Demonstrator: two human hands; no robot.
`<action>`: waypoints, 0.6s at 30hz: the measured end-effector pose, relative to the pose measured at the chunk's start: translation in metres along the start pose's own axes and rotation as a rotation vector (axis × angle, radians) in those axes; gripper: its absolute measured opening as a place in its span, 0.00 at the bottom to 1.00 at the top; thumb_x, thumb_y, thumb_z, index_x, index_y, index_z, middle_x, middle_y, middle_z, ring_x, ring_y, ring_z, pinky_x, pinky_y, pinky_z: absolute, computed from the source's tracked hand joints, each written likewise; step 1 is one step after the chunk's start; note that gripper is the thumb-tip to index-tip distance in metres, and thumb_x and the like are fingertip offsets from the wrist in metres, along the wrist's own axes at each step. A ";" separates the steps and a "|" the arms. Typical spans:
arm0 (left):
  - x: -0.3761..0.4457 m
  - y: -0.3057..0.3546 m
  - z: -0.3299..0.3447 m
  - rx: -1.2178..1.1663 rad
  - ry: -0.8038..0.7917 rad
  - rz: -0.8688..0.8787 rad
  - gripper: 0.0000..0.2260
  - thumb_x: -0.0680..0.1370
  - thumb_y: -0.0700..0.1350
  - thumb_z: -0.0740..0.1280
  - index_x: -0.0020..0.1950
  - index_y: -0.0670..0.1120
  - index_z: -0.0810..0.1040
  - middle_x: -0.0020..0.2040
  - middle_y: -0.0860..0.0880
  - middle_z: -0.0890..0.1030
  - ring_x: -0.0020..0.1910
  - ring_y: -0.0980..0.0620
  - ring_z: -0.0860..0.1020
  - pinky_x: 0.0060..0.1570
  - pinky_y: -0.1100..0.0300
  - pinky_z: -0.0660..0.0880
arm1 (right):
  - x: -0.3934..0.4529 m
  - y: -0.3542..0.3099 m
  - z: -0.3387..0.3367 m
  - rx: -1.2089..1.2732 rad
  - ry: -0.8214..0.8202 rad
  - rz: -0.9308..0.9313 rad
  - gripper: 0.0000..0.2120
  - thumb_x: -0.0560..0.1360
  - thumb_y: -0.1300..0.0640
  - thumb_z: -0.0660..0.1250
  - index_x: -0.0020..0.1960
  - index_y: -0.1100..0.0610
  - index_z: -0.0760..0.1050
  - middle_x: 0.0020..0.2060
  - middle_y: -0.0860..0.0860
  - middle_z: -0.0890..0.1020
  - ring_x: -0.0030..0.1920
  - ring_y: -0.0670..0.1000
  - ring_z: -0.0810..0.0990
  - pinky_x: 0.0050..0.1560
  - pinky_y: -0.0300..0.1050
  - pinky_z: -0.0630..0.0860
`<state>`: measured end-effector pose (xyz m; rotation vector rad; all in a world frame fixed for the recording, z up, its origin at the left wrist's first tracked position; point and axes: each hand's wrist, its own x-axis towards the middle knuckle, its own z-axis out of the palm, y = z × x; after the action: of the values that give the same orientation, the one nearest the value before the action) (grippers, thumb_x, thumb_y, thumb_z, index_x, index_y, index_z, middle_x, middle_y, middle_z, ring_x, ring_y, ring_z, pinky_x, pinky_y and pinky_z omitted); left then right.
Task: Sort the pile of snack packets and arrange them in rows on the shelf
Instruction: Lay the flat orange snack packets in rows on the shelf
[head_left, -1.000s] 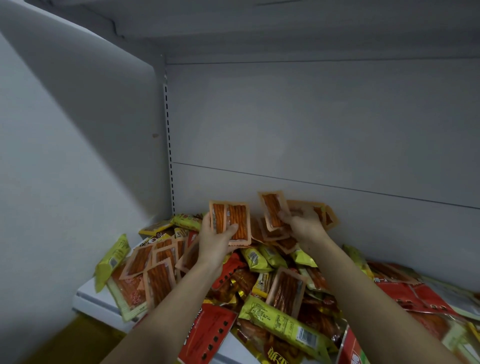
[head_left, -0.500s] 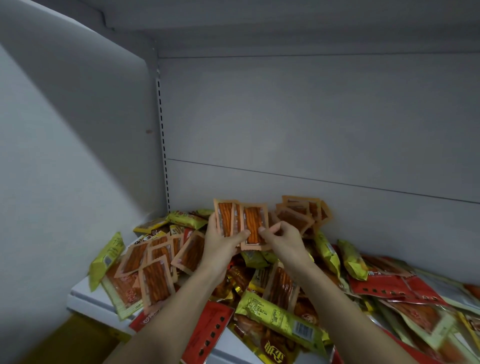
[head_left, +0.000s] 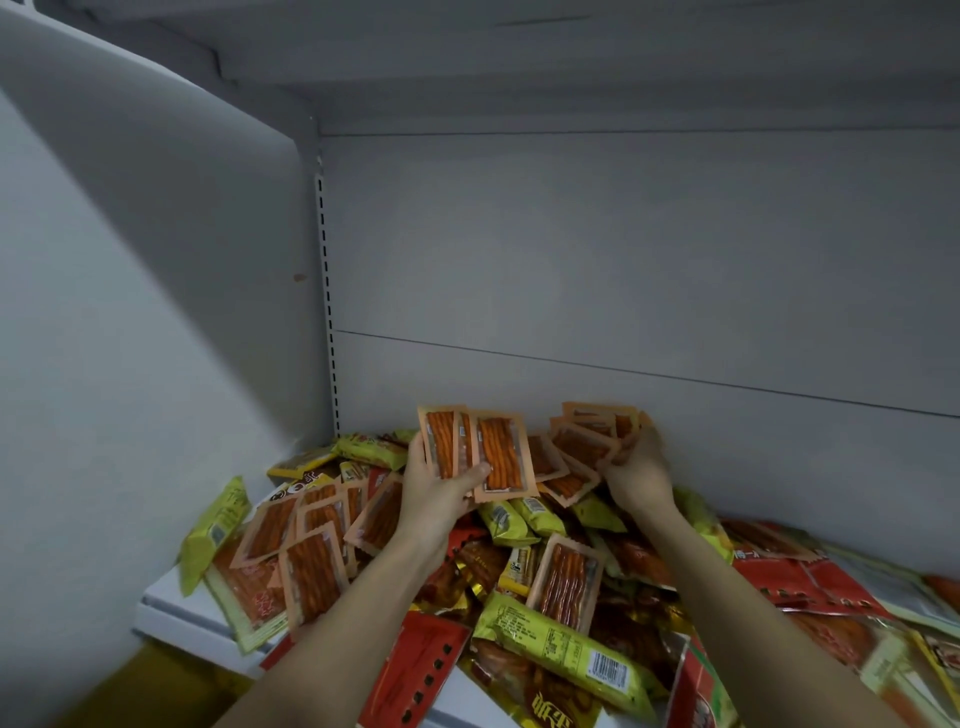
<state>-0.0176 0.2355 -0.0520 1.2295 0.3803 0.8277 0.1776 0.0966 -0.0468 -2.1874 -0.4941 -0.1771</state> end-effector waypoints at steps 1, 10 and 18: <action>0.001 0.000 0.000 -0.002 -0.004 -0.004 0.25 0.75 0.31 0.72 0.64 0.53 0.72 0.57 0.49 0.84 0.54 0.53 0.84 0.36 0.64 0.80 | 0.001 -0.004 -0.003 0.027 0.000 -0.009 0.12 0.76 0.61 0.68 0.57 0.60 0.69 0.43 0.51 0.78 0.44 0.55 0.80 0.42 0.52 0.79; 0.001 -0.004 0.002 -0.065 -0.024 -0.055 0.17 0.80 0.32 0.65 0.67 0.47 0.75 0.60 0.46 0.84 0.58 0.46 0.83 0.54 0.48 0.81 | -0.012 -0.022 -0.036 0.352 0.169 -0.059 0.08 0.78 0.64 0.61 0.50 0.54 0.77 0.45 0.55 0.82 0.47 0.58 0.81 0.47 0.55 0.80; -0.016 -0.010 0.023 -0.115 -0.058 -0.102 0.17 0.82 0.35 0.65 0.68 0.50 0.71 0.63 0.48 0.81 0.57 0.48 0.82 0.53 0.49 0.81 | -0.073 -0.039 -0.037 1.045 -0.050 0.124 0.16 0.80 0.71 0.61 0.66 0.60 0.68 0.56 0.56 0.78 0.51 0.50 0.81 0.45 0.39 0.80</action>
<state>-0.0097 0.2074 -0.0570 1.1151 0.3411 0.7152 0.0969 0.0683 -0.0176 -1.1900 -0.3530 0.1792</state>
